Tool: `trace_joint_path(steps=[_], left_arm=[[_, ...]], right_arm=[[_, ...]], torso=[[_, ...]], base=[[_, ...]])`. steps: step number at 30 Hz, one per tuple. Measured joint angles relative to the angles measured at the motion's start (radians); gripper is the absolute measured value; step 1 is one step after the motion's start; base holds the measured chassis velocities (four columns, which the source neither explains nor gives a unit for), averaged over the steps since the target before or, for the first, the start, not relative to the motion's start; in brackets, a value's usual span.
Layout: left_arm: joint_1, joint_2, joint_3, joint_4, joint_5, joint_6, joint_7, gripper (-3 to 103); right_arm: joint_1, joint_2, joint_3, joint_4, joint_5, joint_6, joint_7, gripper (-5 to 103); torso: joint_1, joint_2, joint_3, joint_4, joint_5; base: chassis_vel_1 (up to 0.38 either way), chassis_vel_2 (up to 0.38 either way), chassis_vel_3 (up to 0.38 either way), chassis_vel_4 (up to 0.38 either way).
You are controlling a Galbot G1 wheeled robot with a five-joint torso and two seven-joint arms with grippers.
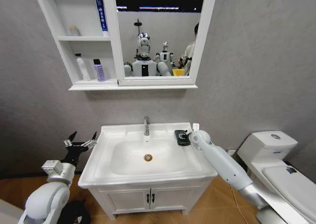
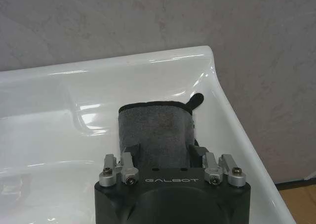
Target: Move facial cleanser and shampoo from washbasin to cabinet, then wipe washbasin with towel.
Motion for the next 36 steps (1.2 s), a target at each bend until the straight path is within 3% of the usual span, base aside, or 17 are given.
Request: trace_joint_path(steps=[1, 3, 5, 8, 14, 20, 25, 28, 36], left_arm=[[-0.002, 0.002, -0.003, 0.0, -0.004, 0.0, 0.0, 100], [-0.003, 0.005, -0.005, 0.0, -0.008, 0.0, 0.0, 100], [-0.005, 0.007, -0.007, -0.001, -0.01, 0.0, 0.0, 100], [-0.005, 0.008, -0.008, -0.003, -0.011, 0.001, 0.0, 100], [-0.008, 0.013, -0.006, -0.005, -0.011, 0.002, 0.001, 100], [-0.01, 0.014, -0.003, -0.008, -0.01, 0.005, 0.001, 100], [-0.008, 0.011, 0.001, -0.014, -0.003, 0.007, 0.001, 100], [-0.008, 0.0, 0.011, -0.024, 0.009, 0.014, 0.001, 100], [-0.02, -0.008, 0.027, -0.048, 0.019, 0.032, -0.01, 100]], right_arm=[[-0.004, 0.0, 0.0, 0.003, 0.0, 0.0, 0.001, 51], [-0.009, 0.0, 0.0, 0.006, 0.0, 0.001, 0.001, 51], [-0.018, 0.0, 0.006, 0.007, -0.003, 0.001, 0.0, 36], [-0.024, -0.002, 0.012, 0.008, -0.006, 0.001, -0.002, 30], [-0.037, -0.009, 0.026, 0.015, -0.02, 0.001, -0.01, 4], [-0.057, -0.018, 0.044, 0.061, -0.045, 0.0, -0.018, 2], [-0.063, -0.031, 0.032, 0.157, -0.023, 0.0, 0.021, 2], [-0.063, -0.02, -0.018, 0.237, 0.034, 0.0, 0.105, 2], [-0.057, 0.074, -0.096, 0.257, 0.076, 0.0, 0.205, 2]], torso=[[0.0, 0.0, 0.0, 0.0, 0.0001], [0.0, 0.0, 0.0, 0.0, 0.0], [0.0, 0.0, 0.0, 0.0, 0.0], [0.0, 0.0, 0.0, 0.0, 0.0001], [0.0, 0.0, 0.0, -0.0001, 0.0001], [0.0, 0.0, 0.0, -0.0004, 0.0003], [0.0, 0.0, 0.0, -0.0002, 0.0001], [0.0, 0.0, 0.0, 0.0, 0.0], [0.0, 0.0, 0.0, 0.0, 0.0]], base=[[0.0, 0.0, 0.0, 0.0], [0.0, 0.0, 0.0, 0.0], [0.0, 0.0, 0.0, 0.0], [0.0, 0.0, 0.0, 0.0], [0.0, 0.0, 0.0, 0.0], [0.0, 0.0, 0.0, 0.0], [0.0, 0.0, 0.0, 0.0], [0.0, 0.0, 0.0, 0.0], [0.0, 0.0, 0.0, 0.0]])
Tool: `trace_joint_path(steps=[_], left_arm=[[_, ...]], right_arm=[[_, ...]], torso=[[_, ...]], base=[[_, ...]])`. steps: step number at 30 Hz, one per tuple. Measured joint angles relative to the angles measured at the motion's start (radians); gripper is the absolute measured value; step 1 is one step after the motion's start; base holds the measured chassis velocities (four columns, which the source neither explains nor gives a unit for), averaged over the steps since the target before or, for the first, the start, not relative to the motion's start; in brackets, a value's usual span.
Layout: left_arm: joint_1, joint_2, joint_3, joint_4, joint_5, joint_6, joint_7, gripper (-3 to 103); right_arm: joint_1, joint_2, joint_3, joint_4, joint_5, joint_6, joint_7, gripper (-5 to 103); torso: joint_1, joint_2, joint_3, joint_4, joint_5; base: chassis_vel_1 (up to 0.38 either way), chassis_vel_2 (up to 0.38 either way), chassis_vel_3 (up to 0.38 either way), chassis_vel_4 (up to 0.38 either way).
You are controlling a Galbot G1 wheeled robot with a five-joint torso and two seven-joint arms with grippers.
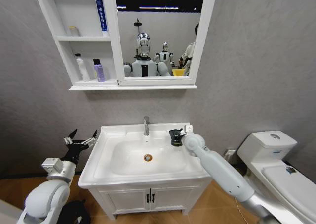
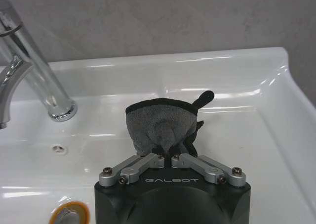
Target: Move facial cleanser and shampoo from washbasin to cabinet, then wipe washbasin with towel.
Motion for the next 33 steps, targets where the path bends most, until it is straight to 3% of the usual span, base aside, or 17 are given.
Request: trace_joint_path(steps=[5, 10, 14, 21, 33], left_arm=[[0.006, 0.005, -0.005, -0.024, -0.004, 0.005, -0.013, 100], [0.01, 0.005, -0.007, -0.029, -0.005, 0.007, -0.018, 100], [0.011, 0.005, -0.007, -0.032, -0.005, 0.008, -0.019, 100], [0.013, 0.0, -0.007, -0.031, 0.0, 0.006, -0.019, 100], [0.019, -0.001, -0.001, -0.045, 0.006, 0.003, -0.02, 100]], right_arm=[[0.001, 0.072, -0.044, -0.019, 0.02, 0.0, 0.06, 2], [-0.014, 0.088, -0.053, -0.024, 0.023, 0.0, 0.081, 2], [-0.041, 0.066, -0.05, -0.009, 0.021, 0.0, 0.086, 2], [-0.098, -0.038, -0.014, 0.034, 0.02, 0.0, 0.07, 2], [-0.147, -0.033, 0.009, 0.005, -0.002, 0.0, 0.02, 2]], torso=[[0.0, 0.0, 0.0, 0.0, -0.0001], [0.0, 0.0, 0.0, 0.0, 0.0], [0.0, 0.0, 0.0, 0.0, 0.0001], [0.0, 0.0, 0.0, -0.0002, 0.0001], [0.0, 0.0, 0.0, 0.0001, 0.0002]], base=[[0.0, 0.0, 0.0, 0.0], [0.0, 0.0, 0.0, 0.0], [0.0, 0.0, 0.0, 0.0], [0.0, 0.0, 0.0, 0.0], [0.0, 0.0, 0.0, 0.0]])
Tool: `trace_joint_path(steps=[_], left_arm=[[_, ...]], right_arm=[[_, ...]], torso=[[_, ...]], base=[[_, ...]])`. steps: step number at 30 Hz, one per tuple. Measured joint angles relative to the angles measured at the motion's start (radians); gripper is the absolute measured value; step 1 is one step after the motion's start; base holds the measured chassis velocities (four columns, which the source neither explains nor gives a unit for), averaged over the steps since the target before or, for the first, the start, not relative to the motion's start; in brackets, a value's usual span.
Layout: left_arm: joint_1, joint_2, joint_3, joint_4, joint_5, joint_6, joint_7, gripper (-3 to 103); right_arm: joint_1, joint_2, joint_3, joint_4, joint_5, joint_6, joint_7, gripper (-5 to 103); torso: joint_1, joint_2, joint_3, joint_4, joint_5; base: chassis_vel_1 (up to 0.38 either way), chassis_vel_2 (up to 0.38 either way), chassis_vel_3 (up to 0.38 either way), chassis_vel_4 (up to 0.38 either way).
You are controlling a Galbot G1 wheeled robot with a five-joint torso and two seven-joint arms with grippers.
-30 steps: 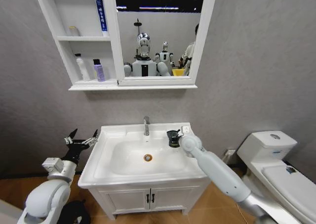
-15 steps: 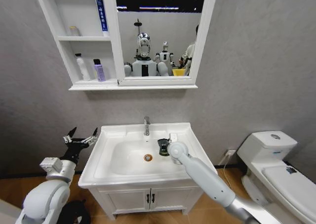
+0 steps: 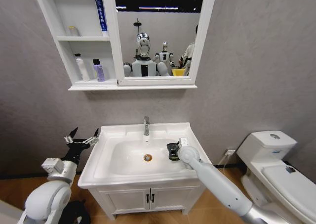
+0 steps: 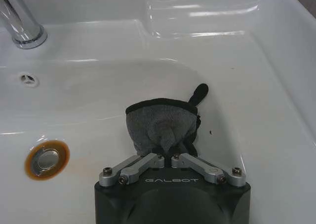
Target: Move facial cleanser and shampoo from washbasin to cabinet, then wipe washbasin with towel.
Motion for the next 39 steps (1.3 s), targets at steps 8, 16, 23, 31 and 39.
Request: trace_joint_path(steps=[8, 16, 23, 31, 39], left_arm=[[0.006, 0.005, -0.007, 0.0, -0.004, -0.006, 0.0, 100], [0.007, 0.01, -0.002, -0.001, -0.005, -0.008, 0.0, 100], [0.002, 0.023, 0.008, -0.005, -0.005, -0.007, -0.01, 100], [0.0, 0.025, 0.014, -0.009, -0.006, -0.004, -0.013, 100], [0.006, 0.028, -0.007, -0.011, -0.011, -0.003, -0.014, 100]], right_arm=[[-0.057, -0.005, 0.026, -0.016, -0.055, 0.001, -0.052, 2], [-0.081, 0.011, 0.06, -0.061, -0.134, 0.001, -0.153, 2], [-0.071, 0.086, 0.065, -0.138, -0.2, 0.002, -0.209, 2], [-0.048, 0.18, 0.049, -0.227, -0.269, 0.006, -0.26, 2], [-0.009, 0.245, 0.016, -0.306, -0.313, 0.026, -0.311, 2]], torso=[[0.0, 0.0, 0.0, 0.0003, 0.0001], [0.0, 0.0, 0.0, 0.0001, -0.0002], [0.0, 0.0, 0.0, -0.0003, -0.0003], [0.0, 0.0, 0.0, -0.0005, -0.0004], [0.0, 0.0, 0.0, -0.0004, -0.0003]], base=[[0.0, 0.0, 0.0, 0.0], [0.0, 0.0, 0.0, 0.0], [0.0, 0.0, 0.0, 0.0], [0.0, 0.0, 0.0, 0.0], [0.0, 0.0, 0.0, 0.0]])
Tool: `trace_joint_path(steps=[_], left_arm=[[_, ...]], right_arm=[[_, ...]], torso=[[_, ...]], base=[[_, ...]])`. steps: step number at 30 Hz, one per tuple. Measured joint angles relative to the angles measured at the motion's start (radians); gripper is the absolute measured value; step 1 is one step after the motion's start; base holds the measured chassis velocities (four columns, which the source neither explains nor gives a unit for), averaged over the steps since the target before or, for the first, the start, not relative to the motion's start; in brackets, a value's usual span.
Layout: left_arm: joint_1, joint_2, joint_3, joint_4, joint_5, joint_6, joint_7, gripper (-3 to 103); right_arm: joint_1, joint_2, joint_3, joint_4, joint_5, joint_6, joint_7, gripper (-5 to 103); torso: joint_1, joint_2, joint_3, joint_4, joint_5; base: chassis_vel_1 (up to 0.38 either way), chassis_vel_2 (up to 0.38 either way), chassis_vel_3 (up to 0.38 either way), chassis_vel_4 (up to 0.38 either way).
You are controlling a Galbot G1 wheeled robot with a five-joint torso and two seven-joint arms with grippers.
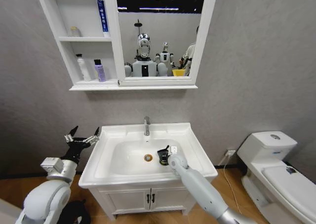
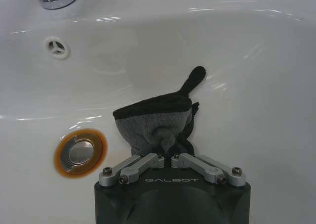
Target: Move facial cleanser and shampoo from washbasin to cabinet, then wipe washbasin with towel.
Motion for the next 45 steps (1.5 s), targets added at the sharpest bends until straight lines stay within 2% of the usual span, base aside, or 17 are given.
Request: trace_joint_path(steps=[3, 6, 16, 18, 22, 24, 27, 37, 45], left_arm=[[0.003, 0.002, -0.009, -0.002, -0.003, 0.0, 0.0, 100], [0.01, 0.003, -0.022, -0.004, -0.006, 0.0, 0.0, 100], [0.016, 0.003, -0.033, -0.01, -0.007, 0.0, 0.0, 100], [0.016, 0.003, -0.033, -0.012, -0.006, 0.0, 0.0, 100], [0.017, 0.002, -0.027, -0.015, -0.002, 0.0, -0.001, 100], [0.018, 0.001, -0.024, -0.022, 0.0, 0.0, -0.004, 100], [0.021, 0.0, -0.025, -0.026, 0.0, 0.001, -0.006, 100], [0.037, 0.0, -0.039, -0.04, 0.002, 0.001, -0.006, 100], [0.036, 0.0, -0.037, -0.043, 0.005, -0.001, -0.006, 100]], right_arm=[[0.015, 0.014, -0.008, -0.025, -0.013, 0.007, -0.024, 2], [0.035, 0.036, -0.02, -0.065, -0.037, 0.026, -0.082, 2], [0.05, 0.068, -0.037, -0.114, -0.047, 0.07, -0.166, 2], [0.05, 0.081, -0.045, -0.118, -0.047, 0.088, -0.209, 2], [0.052, 0.09, -0.05, -0.117, -0.045, 0.103, -0.246, 2], [0.054, 0.096, -0.054, -0.115, -0.044, 0.127, -0.311, 2], [0.056, 0.102, -0.054, -0.118, -0.044, 0.143, -0.35, 2], [0.047, 0.131, -0.045, -0.147, -0.044, 0.158, -0.351, 2], [0.024, 0.1, -0.009, -0.146, -0.041, 0.135, -0.324, 2]], torso=[[0.0, 0.0, 0.0, 0.0001, 0.0], [0.0, 0.0, 0.0, 0.0001, 0.0001], [0.0, 0.0, 0.0, 0.0002, 0.0001], [0.0, 0.0, 0.0, 0.0003, 0.0002], [0.0, 0.0, 0.0, 0.0004, 0.0003], [0.0, 0.0, 0.0, 0.0004, 0.0003], [0.0, 0.0, 0.0, 0.0002, 0.0002], [0.0, 0.0, 0.0, 0.0003, 0.0002], [0.0, 0.0, 0.0, 0.0003, 0.0004]], base=[[0.0, 0.0, 0.0, 0.0], [0.0, 0.0, 0.0, 0.0], [0.0, 0.0, 0.0, 0.0], [0.0, 0.0, 0.0, 0.0], [0.0, 0.0, 0.0, 0.0], [0.0, 0.0, 0.0, 0.0], [0.0, 0.0, 0.0, 0.0], [0.0, 0.0, 0.0, 0.0], [0.0, 0.0, 0.0, 0.0]])
